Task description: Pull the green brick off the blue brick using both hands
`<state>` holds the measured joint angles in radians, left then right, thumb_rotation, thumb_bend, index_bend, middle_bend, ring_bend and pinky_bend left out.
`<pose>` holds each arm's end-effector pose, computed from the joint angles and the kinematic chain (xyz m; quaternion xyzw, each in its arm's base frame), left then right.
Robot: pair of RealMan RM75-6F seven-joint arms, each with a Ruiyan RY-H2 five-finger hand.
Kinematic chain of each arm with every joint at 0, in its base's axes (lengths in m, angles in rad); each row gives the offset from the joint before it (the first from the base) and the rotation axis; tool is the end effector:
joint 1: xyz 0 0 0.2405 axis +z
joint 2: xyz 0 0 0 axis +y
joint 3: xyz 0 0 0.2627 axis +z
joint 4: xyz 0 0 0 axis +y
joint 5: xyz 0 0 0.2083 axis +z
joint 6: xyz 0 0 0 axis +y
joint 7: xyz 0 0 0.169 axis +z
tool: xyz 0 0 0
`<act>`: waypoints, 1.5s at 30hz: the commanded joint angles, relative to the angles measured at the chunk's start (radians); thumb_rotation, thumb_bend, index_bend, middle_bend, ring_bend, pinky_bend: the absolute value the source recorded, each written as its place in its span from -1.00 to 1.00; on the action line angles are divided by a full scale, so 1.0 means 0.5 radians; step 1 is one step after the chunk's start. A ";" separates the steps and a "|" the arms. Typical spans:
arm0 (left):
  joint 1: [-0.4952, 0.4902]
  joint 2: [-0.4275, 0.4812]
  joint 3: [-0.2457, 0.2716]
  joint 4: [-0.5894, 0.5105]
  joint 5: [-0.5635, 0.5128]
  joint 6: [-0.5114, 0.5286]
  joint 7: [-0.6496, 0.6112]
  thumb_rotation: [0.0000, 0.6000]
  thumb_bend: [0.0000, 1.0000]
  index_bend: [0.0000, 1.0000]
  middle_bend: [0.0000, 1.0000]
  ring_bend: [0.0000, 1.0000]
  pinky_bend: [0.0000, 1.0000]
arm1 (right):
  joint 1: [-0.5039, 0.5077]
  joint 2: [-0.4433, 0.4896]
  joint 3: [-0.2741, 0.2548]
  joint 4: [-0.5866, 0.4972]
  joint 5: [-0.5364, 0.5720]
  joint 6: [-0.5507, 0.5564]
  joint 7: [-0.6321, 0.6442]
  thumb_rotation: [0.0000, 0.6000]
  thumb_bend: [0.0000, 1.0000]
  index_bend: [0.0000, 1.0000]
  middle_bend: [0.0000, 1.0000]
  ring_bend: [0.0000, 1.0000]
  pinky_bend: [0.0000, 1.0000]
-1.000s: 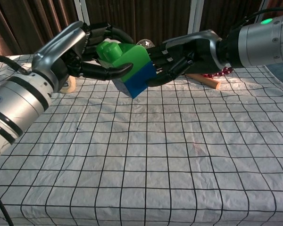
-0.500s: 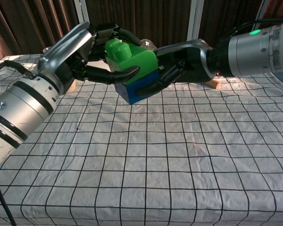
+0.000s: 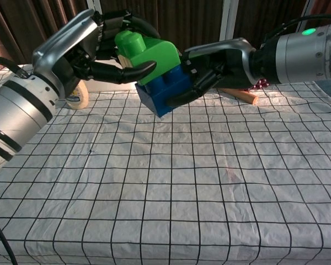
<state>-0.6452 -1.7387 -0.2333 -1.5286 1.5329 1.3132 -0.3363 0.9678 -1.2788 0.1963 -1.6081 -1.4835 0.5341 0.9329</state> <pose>-0.0622 0.3183 -0.0096 -0.5395 -0.4734 -0.6749 0.1712 -0.0674 -0.3678 -0.0018 0.6696 -0.6381 0.3745 0.0642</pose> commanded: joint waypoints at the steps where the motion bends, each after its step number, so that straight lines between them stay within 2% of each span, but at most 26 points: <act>1: 0.002 0.015 -0.006 -0.010 0.007 0.013 -0.004 1.00 0.77 0.32 0.50 0.55 1.00 | -0.002 0.025 -0.015 0.001 0.030 0.004 -0.037 1.00 -0.36 0.55 0.24 -0.28 -0.86; 7: 0.010 0.061 -0.027 -0.045 0.022 0.059 0.000 1.00 0.77 0.33 0.51 0.55 1.00 | -0.006 0.059 -0.063 0.050 0.100 -0.014 -0.251 1.00 -0.36 0.56 0.25 -0.28 -0.86; 12: 0.080 0.163 -0.016 -0.048 -0.023 0.106 0.035 1.00 0.77 0.33 0.51 0.55 1.00 | -0.060 0.058 -0.145 0.188 0.272 0.009 -0.640 1.00 -0.36 0.56 0.25 -0.28 -0.85; 15: 0.148 0.219 -0.001 0.046 -0.145 0.082 0.033 1.00 0.76 0.31 0.50 0.54 1.00 | -0.112 0.013 -0.215 0.309 0.444 0.051 -0.944 1.00 -0.36 0.51 0.25 -0.28 -0.84; 18: 0.209 0.236 0.027 0.234 -0.278 0.017 -0.008 1.00 0.73 0.30 0.48 0.50 0.92 | -0.168 -0.062 -0.267 0.426 0.630 0.111 -1.180 1.00 -0.37 0.41 0.25 -0.29 -0.84; 21: 0.249 0.226 0.067 0.430 -0.406 -0.122 -0.101 1.00 0.70 0.28 0.45 0.45 0.63 | -0.199 -0.130 -0.306 0.535 0.748 0.146 -1.363 1.00 -0.37 0.34 0.25 -0.33 -0.83; 24: 0.263 0.192 0.090 0.603 -0.456 -0.229 -0.218 1.00 0.68 0.28 0.45 0.31 0.24 | -0.219 -0.183 -0.329 0.610 0.820 0.206 -1.549 1.00 -0.37 0.27 0.22 -0.39 -0.83; 26: 0.269 0.161 0.105 0.698 -0.447 -0.258 -0.285 1.00 0.64 0.28 0.44 0.12 -0.11 | -0.227 -0.197 -0.340 0.625 0.857 0.227 -1.656 1.00 -0.39 0.14 0.14 -0.44 -0.83; 27: 0.268 0.148 0.116 0.738 -0.430 -0.261 -0.300 1.00 0.60 0.27 0.43 0.05 -0.21 | -0.228 -0.197 -0.345 0.627 0.874 0.226 -1.697 1.00 -0.40 0.09 0.11 -0.46 -0.83; 28: 0.267 0.136 0.131 0.777 -0.411 -0.268 -0.309 1.00 0.52 0.24 0.38 -0.07 -0.36 | -0.226 -0.198 -0.349 0.627 0.893 0.218 -1.733 1.00 -0.42 -0.01 0.06 -0.50 -0.83; 30: 0.259 0.126 0.172 0.843 -0.381 -0.325 -0.329 1.00 0.32 0.13 0.20 -0.26 -0.54 | -0.220 -0.192 -0.359 0.618 0.943 0.181 -1.800 1.00 -0.45 -0.25 -0.09 -0.64 -0.87; 31: 0.249 0.146 0.197 0.843 -0.375 -0.396 -0.366 1.00 0.17 0.02 0.05 -0.40 -0.64 | -0.215 -0.183 -0.359 0.598 0.970 0.151 -1.818 1.00 -0.46 -0.35 -0.16 -0.70 -0.90; 33: 0.222 0.216 0.236 0.793 -0.365 -0.544 -0.455 1.00 -0.09 -0.29 -0.36 -0.74 -0.84 | -0.214 -0.164 -0.350 0.567 0.988 0.125 -1.821 1.00 -0.46 -0.72 -0.42 -0.88 -0.99; 35: 0.185 0.320 0.272 0.724 -0.352 -0.698 -0.516 1.00 -0.21 -0.60 -0.74 -0.94 -0.96 | -0.222 -0.141 -0.337 0.533 0.981 0.127 -1.823 1.00 -0.49 -0.94 -0.64 -0.97 -1.00; 36: 0.177 0.347 0.281 0.710 -0.343 -0.726 -0.516 1.00 -0.27 -0.78 -0.89 -1.00 -0.99 | -0.226 -0.127 -0.332 0.517 0.974 0.130 -1.823 1.00 -0.51 -0.98 -0.72 -0.99 -1.00; 38: 0.167 0.391 0.307 0.693 -0.310 -0.753 -0.488 1.00 -0.36 -0.97 -1.00 -1.00 -1.00 | -0.238 -0.085 -0.320 0.465 0.953 0.136 -1.815 1.00 -0.58 -1.00 -0.93 -1.00 -1.00; 39: 0.164 0.411 0.318 0.677 -0.297 -0.763 -0.480 1.00 -0.39 -0.99 -1.00 -1.00 -1.00 | -0.244 -0.061 -0.317 0.437 0.943 0.137 -1.810 1.00 -0.60 -1.00 -0.97 -1.00 -1.00; 42: 0.137 0.526 0.377 0.567 -0.219 -0.835 -0.516 1.00 -0.45 -1.00 -1.00 -1.00 -1.00 | -0.284 0.037 -0.295 0.310 0.907 0.156 -1.754 1.00 -0.63 -1.00 -1.00 -1.00 -1.00; 45: 0.151 0.618 0.403 0.496 -0.099 -0.716 -0.497 1.00 -0.46 -1.00 -1.00 -1.00 -1.00 | -0.345 0.172 -0.275 0.160 0.812 0.201 -1.669 1.00 -0.66 -1.00 -1.00 -1.00 -1.00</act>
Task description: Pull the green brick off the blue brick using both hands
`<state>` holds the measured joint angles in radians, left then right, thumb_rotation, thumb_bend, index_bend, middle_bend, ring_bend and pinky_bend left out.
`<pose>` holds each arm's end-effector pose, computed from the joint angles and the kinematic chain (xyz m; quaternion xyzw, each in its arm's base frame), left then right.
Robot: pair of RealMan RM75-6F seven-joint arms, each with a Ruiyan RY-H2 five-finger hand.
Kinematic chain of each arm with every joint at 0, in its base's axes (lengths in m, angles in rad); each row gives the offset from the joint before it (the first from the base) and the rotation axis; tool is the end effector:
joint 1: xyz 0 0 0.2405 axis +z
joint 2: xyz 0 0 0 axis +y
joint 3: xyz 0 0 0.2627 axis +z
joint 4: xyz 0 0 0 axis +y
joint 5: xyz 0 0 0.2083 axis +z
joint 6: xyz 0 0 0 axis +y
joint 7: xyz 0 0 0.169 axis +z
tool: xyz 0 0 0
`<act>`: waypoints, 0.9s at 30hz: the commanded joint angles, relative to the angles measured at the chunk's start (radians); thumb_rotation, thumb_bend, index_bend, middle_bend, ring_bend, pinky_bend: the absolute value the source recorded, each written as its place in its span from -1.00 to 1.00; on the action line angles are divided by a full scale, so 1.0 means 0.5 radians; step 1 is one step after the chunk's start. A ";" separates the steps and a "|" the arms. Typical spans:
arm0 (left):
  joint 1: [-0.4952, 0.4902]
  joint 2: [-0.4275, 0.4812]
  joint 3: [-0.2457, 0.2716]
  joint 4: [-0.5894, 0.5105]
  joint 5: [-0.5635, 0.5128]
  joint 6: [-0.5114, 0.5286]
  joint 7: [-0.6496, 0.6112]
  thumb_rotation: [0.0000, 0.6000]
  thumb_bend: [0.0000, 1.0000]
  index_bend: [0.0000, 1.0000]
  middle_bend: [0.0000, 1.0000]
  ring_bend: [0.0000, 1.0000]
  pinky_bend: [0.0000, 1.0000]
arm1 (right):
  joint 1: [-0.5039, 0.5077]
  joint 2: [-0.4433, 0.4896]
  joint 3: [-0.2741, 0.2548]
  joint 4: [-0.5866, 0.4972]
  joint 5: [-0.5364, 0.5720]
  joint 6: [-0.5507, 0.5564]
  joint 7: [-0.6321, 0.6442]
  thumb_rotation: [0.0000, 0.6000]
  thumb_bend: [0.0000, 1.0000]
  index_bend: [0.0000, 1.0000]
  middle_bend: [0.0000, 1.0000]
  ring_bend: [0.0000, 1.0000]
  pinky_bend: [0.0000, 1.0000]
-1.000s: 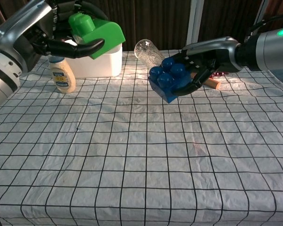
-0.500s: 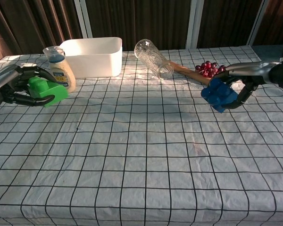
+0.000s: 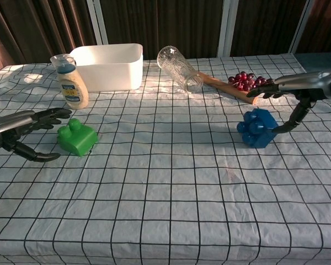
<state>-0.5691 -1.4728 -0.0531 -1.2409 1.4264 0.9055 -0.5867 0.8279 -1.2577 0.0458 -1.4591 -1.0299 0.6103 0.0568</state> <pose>-0.2645 0.3434 -0.0029 -0.6195 -0.5939 -0.4081 0.3116 -0.2231 -0.3885 0.0300 0.7332 -0.5137 0.2476 0.3705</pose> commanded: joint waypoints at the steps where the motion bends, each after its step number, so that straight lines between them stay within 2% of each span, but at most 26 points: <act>1: 0.023 0.113 0.044 -0.112 0.155 0.190 0.027 1.00 -0.46 -1.00 -1.00 -1.00 -1.00 | -0.097 0.189 0.029 -0.197 -0.147 0.085 0.110 1.00 -0.67 -1.00 -1.00 -1.00 -1.00; 4: 0.099 0.229 0.065 -0.238 0.249 0.403 0.128 1.00 -0.46 -1.00 -1.00 -1.00 -1.00 | -0.198 0.354 0.016 -0.358 -0.294 0.219 0.161 1.00 -0.68 -1.00 -1.00 -1.00 -1.00; 6: 0.199 0.378 0.090 -0.371 0.286 0.585 0.362 1.00 -0.45 -1.00 -1.00 -1.00 -1.00 | -0.334 0.497 -0.032 -0.474 -0.423 0.445 0.103 1.00 -0.68 -1.00 -1.00 -1.00 -1.00; 8: 0.358 0.532 0.109 -0.530 0.245 0.797 0.702 1.00 -0.37 -1.00 -1.00 -1.00 -1.00 | -0.531 0.634 -0.122 -0.586 -0.515 0.754 -0.080 1.00 -0.68 -1.00 -1.00 -1.00 -1.00; 10: 0.527 0.621 0.124 -0.650 0.178 1.015 0.978 1.00 -0.28 -1.00 -1.00 -1.00 -1.00 | -0.746 0.721 -0.216 -0.692 -0.557 1.056 -0.260 1.00 -0.68 -1.00 -1.00 -1.00 -1.00; 11: 0.645 0.645 0.129 -0.696 0.123 1.168 1.146 1.00 -0.24 -1.00 -1.00 -1.00 -1.00 | -0.903 0.739 -0.271 -0.734 -0.602 1.277 -0.327 1.00 -0.68 -1.00 -1.00 -1.00 -1.00; 14: 0.882 0.572 0.107 -0.724 -0.067 1.466 1.541 1.00 -0.21 -1.00 -1.00 -1.00 -1.00 | -1.271 0.639 -0.362 -0.626 -0.746 1.797 -0.364 1.00 -0.68 -1.00 -1.00 -1.00 -1.00; 17: 0.955 0.482 0.084 -0.776 -0.155 1.596 1.970 1.00 -0.20 -1.00 -1.00 -1.00 -1.00 | -1.501 0.463 -0.345 -0.419 -0.764 2.102 -0.320 1.00 -0.68 -1.00 -1.00 -1.00 -1.00; 20: 0.957 0.450 0.107 -0.801 -0.120 1.556 2.016 1.00 -0.20 -1.00 -1.00 -1.00 -1.00 | -1.563 0.390 -0.332 -0.330 -0.797 2.157 -0.368 1.00 -0.68 -1.00 -1.00 -1.00 -1.00; 27: 0.970 0.463 0.129 -0.812 -0.040 1.494 1.961 1.00 -0.22 -1.00 -1.00 -1.00 -1.00 | -1.593 0.377 -0.286 -0.302 -0.882 2.149 -0.347 1.00 -0.68 -1.00 -1.00 -1.00 -1.00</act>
